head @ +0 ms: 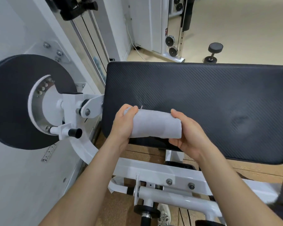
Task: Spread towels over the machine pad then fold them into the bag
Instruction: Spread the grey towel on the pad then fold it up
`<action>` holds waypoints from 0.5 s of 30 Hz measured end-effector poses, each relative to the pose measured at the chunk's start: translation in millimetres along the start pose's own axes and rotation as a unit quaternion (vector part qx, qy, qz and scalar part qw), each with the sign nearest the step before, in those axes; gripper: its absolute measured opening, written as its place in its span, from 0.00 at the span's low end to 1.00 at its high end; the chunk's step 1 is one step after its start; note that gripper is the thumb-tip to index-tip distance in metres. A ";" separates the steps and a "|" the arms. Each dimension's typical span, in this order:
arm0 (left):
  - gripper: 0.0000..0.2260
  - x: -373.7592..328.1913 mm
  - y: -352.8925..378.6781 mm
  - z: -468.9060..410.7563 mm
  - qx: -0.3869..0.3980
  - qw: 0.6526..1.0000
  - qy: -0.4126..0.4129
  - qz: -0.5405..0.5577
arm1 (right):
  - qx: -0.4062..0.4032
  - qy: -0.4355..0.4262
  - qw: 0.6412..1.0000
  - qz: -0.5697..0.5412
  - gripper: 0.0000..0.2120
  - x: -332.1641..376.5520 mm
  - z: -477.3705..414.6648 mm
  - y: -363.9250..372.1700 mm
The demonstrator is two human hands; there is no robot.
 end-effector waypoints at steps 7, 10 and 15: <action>0.06 -8.7 -53.8 28.9 -0.032 0.993 0.102 -0.051 | 0.023 -0.009 1.000 0.012 0.13 -25.1 45.1 33.1; 0.07 -1.1 -69.7 45.8 0.000 0.992 0.122 -0.040 | -0.027 -0.044 0.999 0.009 0.04 -35.4 69.0 43.3; 0.13 12.1 -107.7 98.3 -0.004 0.916 0.344 -0.207 | -0.164 -0.121 0.978 0.035 0.07 -65.9 115.5 49.1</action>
Point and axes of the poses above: each hand's wrist, its own z-axis away from the middle knuckle, its own y-axis out of the palm, x = y × z, the point moved 7 cm from there along -z, towards the middle knuckle, and after that the axes turned 9 degrees about -x, right-handed, at the moved point
